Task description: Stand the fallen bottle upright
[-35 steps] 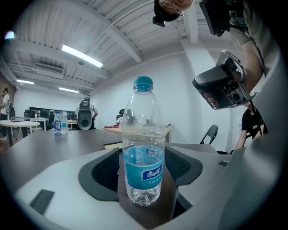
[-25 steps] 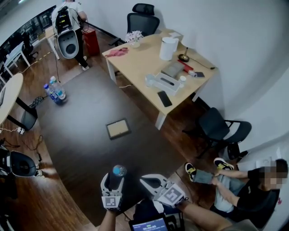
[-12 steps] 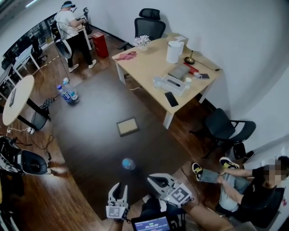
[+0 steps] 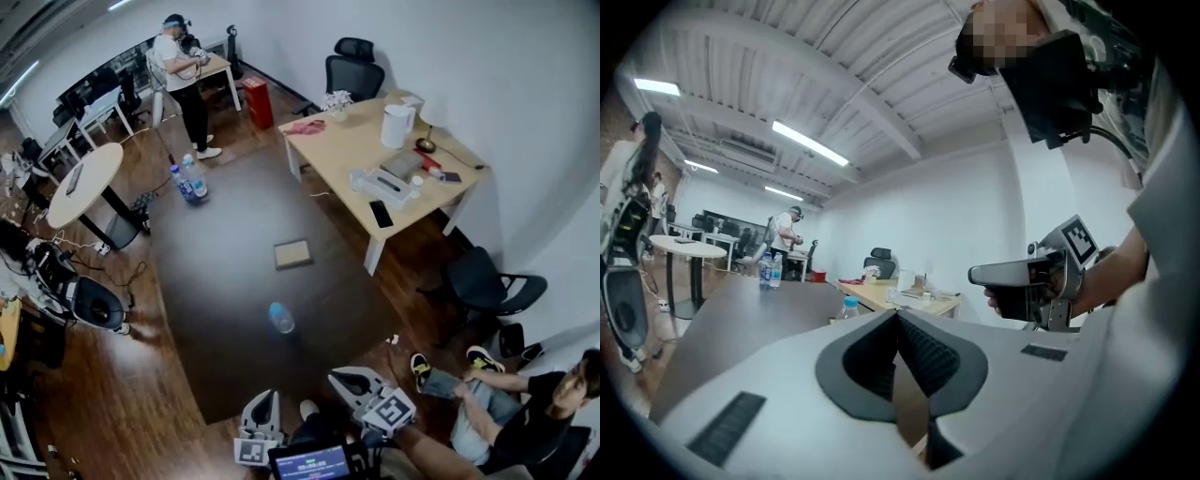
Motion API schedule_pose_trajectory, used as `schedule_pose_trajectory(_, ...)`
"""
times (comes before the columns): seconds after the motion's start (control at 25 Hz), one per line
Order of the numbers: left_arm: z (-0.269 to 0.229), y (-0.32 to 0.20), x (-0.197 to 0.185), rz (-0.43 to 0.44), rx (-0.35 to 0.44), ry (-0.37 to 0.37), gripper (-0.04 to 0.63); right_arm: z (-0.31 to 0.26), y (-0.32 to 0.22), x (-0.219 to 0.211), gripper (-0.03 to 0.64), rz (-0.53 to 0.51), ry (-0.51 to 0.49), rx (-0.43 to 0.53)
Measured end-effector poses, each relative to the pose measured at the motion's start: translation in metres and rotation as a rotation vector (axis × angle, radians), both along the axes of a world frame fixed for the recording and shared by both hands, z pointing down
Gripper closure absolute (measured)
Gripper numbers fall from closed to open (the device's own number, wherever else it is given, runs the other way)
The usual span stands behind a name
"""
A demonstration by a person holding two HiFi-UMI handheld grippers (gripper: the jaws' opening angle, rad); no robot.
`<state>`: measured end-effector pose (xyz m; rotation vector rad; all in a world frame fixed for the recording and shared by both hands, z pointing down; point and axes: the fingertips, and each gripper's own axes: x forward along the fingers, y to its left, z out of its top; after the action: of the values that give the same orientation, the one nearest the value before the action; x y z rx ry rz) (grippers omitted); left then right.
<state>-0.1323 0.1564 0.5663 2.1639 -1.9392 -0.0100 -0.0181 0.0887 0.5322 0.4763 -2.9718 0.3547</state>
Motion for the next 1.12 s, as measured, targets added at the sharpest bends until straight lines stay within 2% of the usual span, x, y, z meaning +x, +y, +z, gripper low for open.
schedule_pose_trajectory(0.16, -0.015, 0.033, 0.021, -0.077, 0.028, -0.025, 0.595, -0.008, 0.023, 0.024, 0.595, -0.055, -0.034, -0.010)
schedule_pose_trajectory(0.32, -0.031, 0.050, 0.049, -0.125, 0.047, -0.052, 0.595, -0.017, 0.040, 0.054, 0.595, -0.078, -0.071, 0.023)
schedule_pose_trajectory(0.56, -0.043, 0.082, 0.092, -0.154, 0.009, 0.006, 0.595, -0.027, 0.076, 0.100, 0.595, -0.095, -0.086, 0.033)
schedule_pose_trajectory(0.72, -0.054, 0.093, 0.092, -0.167, 0.025, 0.031, 0.595, -0.034, 0.089, 0.113, 0.595, -0.053, -0.086, 0.024)
schedule_pose_trajectory(0.96, -0.060, 0.102, 0.080, -0.105, 0.040, 0.051, 0.595, -0.046, 0.106, 0.103, 0.595, 0.002, -0.096, 0.045)
schedule_pose_trajectory(1.12, -0.064, 0.109, 0.068, -0.094, 0.039, 0.083, 0.595, -0.042, 0.119, 0.097, 0.597, 0.022, -0.073, 0.052)
